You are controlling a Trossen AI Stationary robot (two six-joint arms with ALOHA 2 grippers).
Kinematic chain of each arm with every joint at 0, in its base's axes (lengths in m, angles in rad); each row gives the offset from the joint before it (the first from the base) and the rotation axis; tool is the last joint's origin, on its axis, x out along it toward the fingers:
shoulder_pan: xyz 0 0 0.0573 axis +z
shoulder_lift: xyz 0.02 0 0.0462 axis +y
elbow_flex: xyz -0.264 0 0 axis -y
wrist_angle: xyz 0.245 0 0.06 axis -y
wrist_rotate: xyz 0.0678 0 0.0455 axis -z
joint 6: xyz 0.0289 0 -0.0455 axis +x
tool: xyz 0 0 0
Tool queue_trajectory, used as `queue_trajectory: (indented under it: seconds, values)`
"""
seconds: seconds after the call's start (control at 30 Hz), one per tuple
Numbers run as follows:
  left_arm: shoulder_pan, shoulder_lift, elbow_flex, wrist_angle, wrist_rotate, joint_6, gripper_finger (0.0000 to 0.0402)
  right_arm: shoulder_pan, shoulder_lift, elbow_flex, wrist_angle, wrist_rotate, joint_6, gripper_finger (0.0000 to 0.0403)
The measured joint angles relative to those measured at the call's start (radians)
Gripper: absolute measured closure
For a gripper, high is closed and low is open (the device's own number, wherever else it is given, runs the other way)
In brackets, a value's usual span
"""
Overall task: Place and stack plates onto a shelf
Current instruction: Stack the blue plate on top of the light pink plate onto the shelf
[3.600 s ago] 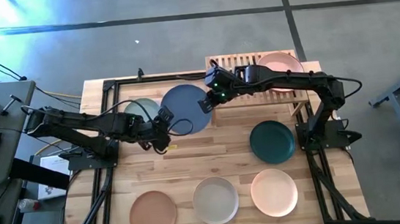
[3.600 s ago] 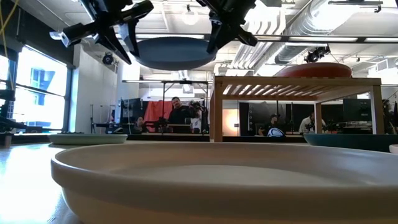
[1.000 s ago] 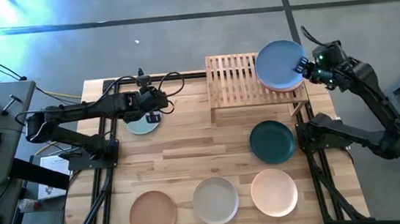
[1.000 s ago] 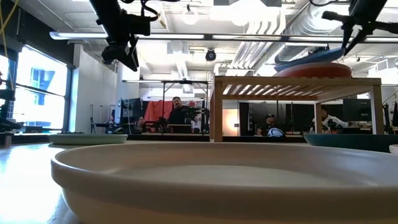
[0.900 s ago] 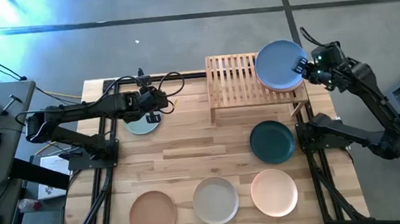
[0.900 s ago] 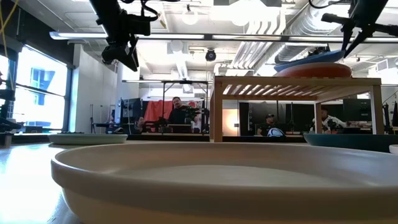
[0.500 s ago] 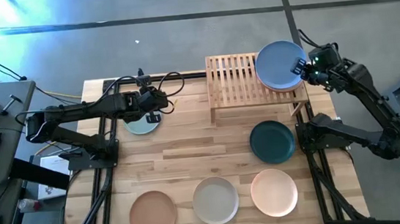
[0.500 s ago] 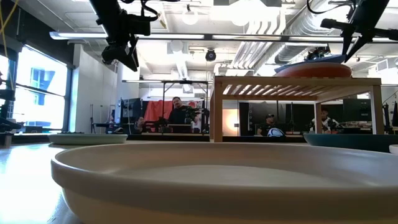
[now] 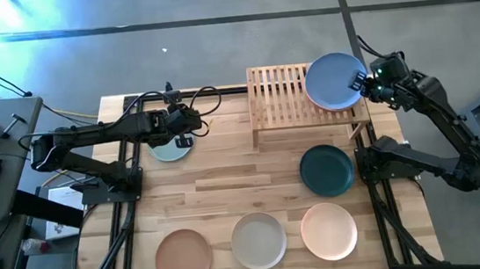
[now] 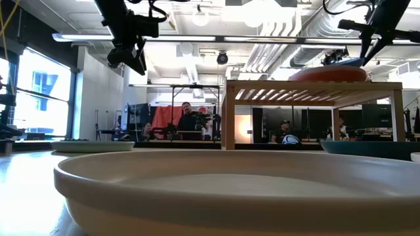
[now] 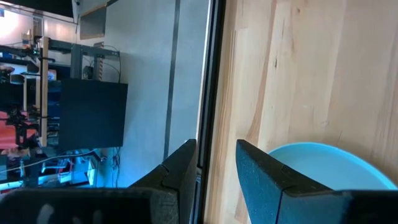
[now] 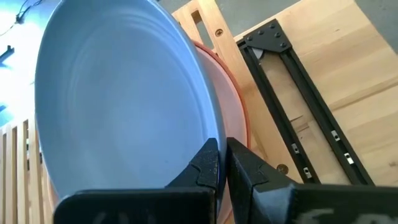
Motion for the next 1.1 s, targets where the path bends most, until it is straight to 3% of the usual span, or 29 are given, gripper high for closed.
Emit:
queue_trajectory:
  seconds: [0.37,1.1]
  values:
    - [0.0,0.0,0.0,0.006,0.0,-0.025,0.03,0.0,-0.001,0.0,0.0,-0.052,0.001,0.0402]
    - [0.0,0.0,0.0,0.005,0.0,-0.024,0.03,0.0,0.0,0.0,-0.009,-0.024,0.071,0.0402]
